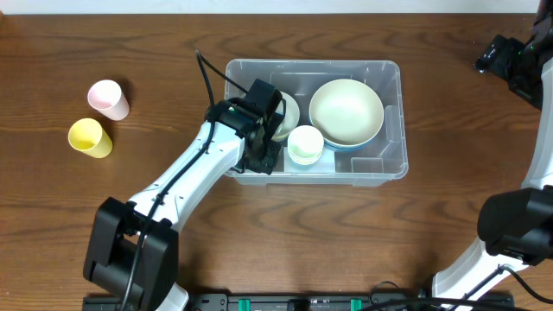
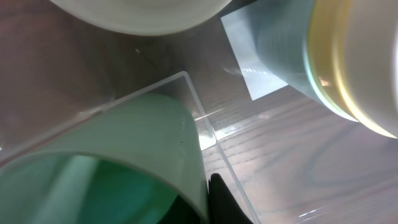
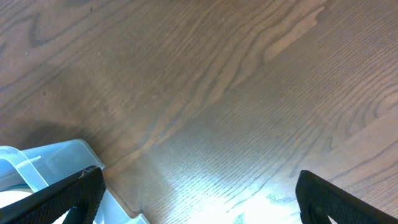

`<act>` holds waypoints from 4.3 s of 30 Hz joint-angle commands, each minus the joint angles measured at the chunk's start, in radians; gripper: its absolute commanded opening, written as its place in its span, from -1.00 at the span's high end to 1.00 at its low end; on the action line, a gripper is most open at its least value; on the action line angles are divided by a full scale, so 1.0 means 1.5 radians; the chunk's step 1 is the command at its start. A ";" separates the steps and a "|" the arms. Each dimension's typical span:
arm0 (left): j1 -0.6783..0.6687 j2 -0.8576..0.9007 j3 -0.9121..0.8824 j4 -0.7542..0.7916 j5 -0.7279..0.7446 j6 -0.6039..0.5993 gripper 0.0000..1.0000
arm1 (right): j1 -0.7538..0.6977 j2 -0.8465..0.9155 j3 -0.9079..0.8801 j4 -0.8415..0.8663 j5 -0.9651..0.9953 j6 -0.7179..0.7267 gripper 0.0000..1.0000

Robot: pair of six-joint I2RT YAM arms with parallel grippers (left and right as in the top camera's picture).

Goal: Pack container
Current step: 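Lower the mint cup into the bin and open the left gripper, then move the left gripper to the pink cup, then grasp the pink cup with the left gripper and carry it to the bin, then lower the pink cup into the mint cup and open the left gripper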

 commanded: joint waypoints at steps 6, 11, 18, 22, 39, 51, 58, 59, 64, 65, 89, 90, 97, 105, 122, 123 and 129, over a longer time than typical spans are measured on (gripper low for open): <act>0.002 0.003 0.007 -0.007 -0.010 0.002 0.21 | -0.003 0.004 0.001 -0.001 0.002 0.010 -0.99; 0.002 0.003 0.007 0.002 -0.011 0.002 0.09 | -0.003 0.004 0.001 -0.001 0.002 0.010 -0.99; 0.003 0.002 0.085 -0.010 -0.010 -0.003 -0.05 | -0.003 0.004 0.001 -0.001 0.002 0.010 -0.99; 0.003 0.002 0.190 -0.068 -0.030 -0.001 -0.07 | -0.003 0.004 0.001 -0.001 0.002 0.010 -0.99; 0.377 0.042 0.366 -0.045 -0.167 -0.116 -0.67 | -0.003 0.004 0.001 -0.001 0.002 0.010 -0.99; 0.508 0.246 0.366 0.051 -0.137 -0.116 -0.75 | -0.003 0.004 0.001 -0.001 0.002 0.010 -0.99; 0.508 0.318 0.366 0.087 -0.119 -0.108 -0.75 | -0.003 0.004 0.001 -0.001 0.002 0.010 -0.98; 0.508 0.321 0.366 0.089 -0.119 -0.106 -0.75 | -0.003 0.004 0.001 -0.001 0.002 0.010 -0.98; 0.508 0.325 0.366 0.093 -0.119 -0.106 -0.51 | -0.003 0.004 0.001 -0.001 0.002 0.010 -0.99; 0.508 0.324 0.366 0.093 -0.115 -0.106 -0.39 | -0.003 0.004 0.001 -0.001 0.002 0.010 -0.98; 0.434 0.171 0.366 -0.034 0.103 -0.132 0.88 | -0.003 0.004 0.001 -0.001 0.002 0.010 -0.99; 0.421 0.151 0.366 -0.042 0.103 -0.121 0.88 | -0.003 0.004 0.001 -0.001 0.002 0.010 -0.99; 0.280 0.007 0.366 -0.122 0.102 0.023 0.88 | -0.003 0.004 0.001 -0.001 0.002 0.010 -0.99; 0.088 -0.027 0.358 -0.242 0.047 0.162 0.88 | -0.003 0.004 0.001 -0.001 0.002 0.010 -0.98; 0.020 0.045 0.283 -0.284 -0.026 0.164 0.88 | -0.003 0.004 0.001 -0.001 0.002 0.010 -0.99; 0.020 0.050 0.277 -0.283 -0.026 0.164 0.88 | -0.003 0.004 0.001 -0.001 0.002 0.010 -0.98; 0.020 0.072 0.265 -0.284 -0.026 0.164 0.88 | -0.003 0.004 0.001 -0.001 0.002 0.010 -0.99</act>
